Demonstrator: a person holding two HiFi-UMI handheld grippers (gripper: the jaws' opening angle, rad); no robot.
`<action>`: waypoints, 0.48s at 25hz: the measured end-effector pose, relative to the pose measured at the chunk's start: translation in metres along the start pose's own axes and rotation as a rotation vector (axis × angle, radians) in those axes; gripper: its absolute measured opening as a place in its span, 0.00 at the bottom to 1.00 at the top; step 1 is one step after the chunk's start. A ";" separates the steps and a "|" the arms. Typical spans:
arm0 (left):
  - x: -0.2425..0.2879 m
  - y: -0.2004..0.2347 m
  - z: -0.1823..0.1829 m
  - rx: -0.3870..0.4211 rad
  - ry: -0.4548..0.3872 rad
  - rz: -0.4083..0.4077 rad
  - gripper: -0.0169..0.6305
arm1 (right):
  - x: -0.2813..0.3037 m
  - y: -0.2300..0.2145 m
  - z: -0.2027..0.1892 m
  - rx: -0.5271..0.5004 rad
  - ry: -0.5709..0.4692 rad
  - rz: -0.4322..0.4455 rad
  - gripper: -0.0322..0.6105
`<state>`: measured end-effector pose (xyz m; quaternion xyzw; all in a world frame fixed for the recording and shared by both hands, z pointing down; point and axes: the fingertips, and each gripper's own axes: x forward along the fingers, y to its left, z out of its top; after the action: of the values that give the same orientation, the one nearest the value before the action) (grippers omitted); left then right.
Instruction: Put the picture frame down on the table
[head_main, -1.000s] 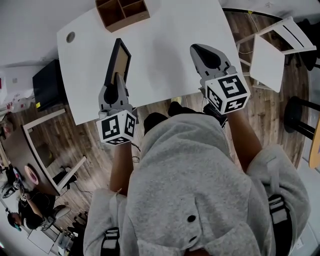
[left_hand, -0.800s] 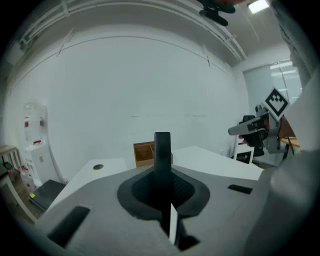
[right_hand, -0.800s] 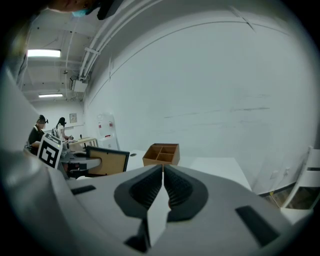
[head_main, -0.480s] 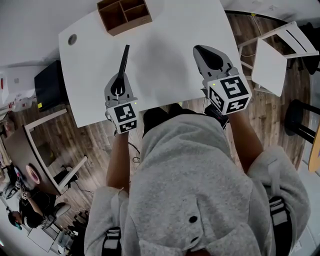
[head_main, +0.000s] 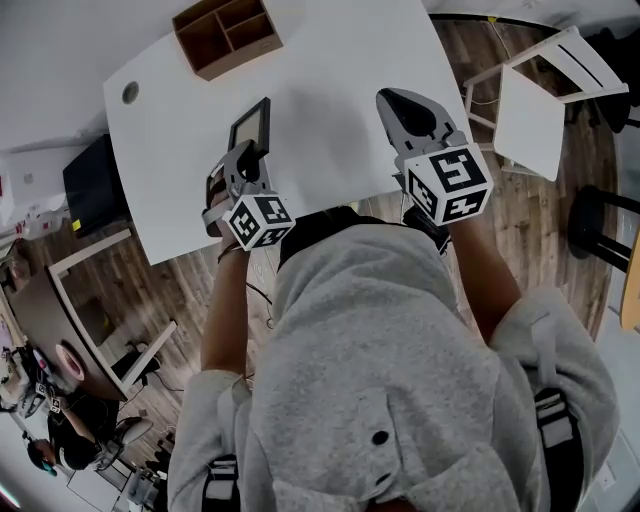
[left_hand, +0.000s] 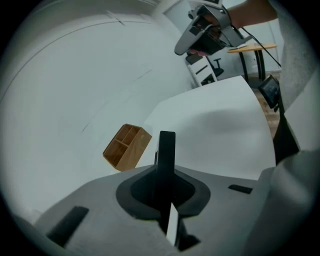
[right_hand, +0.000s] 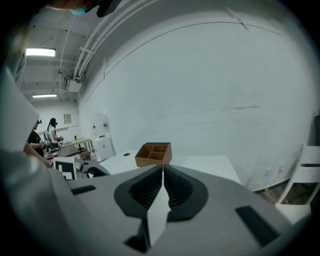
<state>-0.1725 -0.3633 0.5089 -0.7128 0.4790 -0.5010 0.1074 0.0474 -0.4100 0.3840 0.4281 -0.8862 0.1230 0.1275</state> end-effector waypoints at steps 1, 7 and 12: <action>0.002 -0.004 0.002 0.039 0.006 -0.018 0.07 | -0.001 -0.001 0.000 0.003 -0.002 -0.002 0.10; 0.014 -0.029 0.008 0.201 0.037 -0.082 0.08 | -0.007 -0.007 -0.004 0.008 -0.003 -0.014 0.10; 0.019 -0.043 0.001 0.211 0.042 -0.127 0.14 | -0.013 -0.011 -0.009 0.013 -0.003 -0.021 0.10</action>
<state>-0.1464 -0.3561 0.5470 -0.7157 0.3796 -0.5694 0.1397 0.0648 -0.4045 0.3893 0.4382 -0.8812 0.1265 0.1246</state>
